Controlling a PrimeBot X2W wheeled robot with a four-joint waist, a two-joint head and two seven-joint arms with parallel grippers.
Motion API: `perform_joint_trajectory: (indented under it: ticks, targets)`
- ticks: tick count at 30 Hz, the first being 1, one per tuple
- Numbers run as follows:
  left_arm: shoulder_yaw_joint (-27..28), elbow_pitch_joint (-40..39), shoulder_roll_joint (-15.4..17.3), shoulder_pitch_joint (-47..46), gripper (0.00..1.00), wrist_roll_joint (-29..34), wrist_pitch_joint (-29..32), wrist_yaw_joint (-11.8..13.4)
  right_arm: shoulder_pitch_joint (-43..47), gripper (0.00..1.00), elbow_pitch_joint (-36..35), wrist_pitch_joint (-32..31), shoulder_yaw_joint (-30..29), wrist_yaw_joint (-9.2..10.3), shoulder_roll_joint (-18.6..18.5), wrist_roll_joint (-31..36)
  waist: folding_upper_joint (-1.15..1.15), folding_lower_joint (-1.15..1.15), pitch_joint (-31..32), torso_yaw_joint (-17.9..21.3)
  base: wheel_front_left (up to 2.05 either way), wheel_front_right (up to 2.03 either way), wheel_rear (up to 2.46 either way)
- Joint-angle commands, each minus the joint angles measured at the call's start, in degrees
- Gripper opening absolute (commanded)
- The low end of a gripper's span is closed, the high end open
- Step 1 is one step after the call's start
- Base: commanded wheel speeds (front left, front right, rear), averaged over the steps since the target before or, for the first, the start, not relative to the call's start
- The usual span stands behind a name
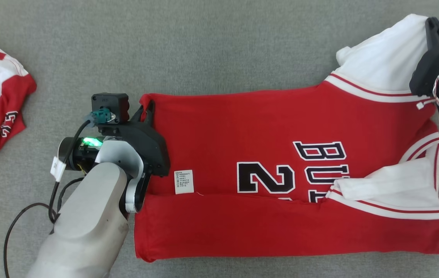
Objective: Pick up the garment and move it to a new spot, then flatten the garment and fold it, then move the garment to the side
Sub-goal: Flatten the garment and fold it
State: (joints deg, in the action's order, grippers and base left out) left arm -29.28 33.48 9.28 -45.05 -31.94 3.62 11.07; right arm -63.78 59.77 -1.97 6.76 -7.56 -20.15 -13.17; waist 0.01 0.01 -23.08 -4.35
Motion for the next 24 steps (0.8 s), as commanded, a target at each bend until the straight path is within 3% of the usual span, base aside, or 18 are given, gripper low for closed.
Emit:
perform_joint_trajectory:
  ticks: [1, 5, 9, 17, 24]
  targets:
    - [0.3, 0.1, 0.4, 0.8, 0.0, -0.3, -0.6, 0.0, 1.3, 0.0, 0.1, 0.7, -0.2, 0.15, 0.0, -0.2, -0.01, -0.01, 1.8, 0.4, 0.0, 0.0, 0.0]
    - [-0.4, 0.2, 0.8, 2.2, 0.0, 0.2, -2.4, -0.6, 4.5, 0.0, -1.4, 2.7, 0.0, 0.15, 0.6, -2.5, -0.01, -0.01, 4.2, 1.0, 0.0, 0.0, 0.0]
    - [-0.9, 0.0, 1.1, 4.9, 0.0, 0.4, -4.4, -0.6, 10.1, 0.0, -4.6, 0.8, 0.8, 0.15, 1.2, -7.9, -0.01, -0.01, 6.9, 1.9, 0.0, 0.0, 0.0]
    - [-1.7, -1.7, 2.7, 10.7, 0.0, 1.0, -9.0, -0.9, 23.8, 0.0, -20.4, -2.1, 5.0, 0.14, -2.3, -13.6, -0.01, -0.01, 10.8, 4.1, 0.0, 0.0, 0.0]
    - [-2.4, -2.6, 3.6, 14.3, 0.0, 0.9, -10.5, -0.8, 33.6, 0.0, -31.0, -3.8, 3.1, 0.15, -3.0, -14.1, -0.01, -0.01, 12.4, 4.9, 0.0, 0.0, 0.0]
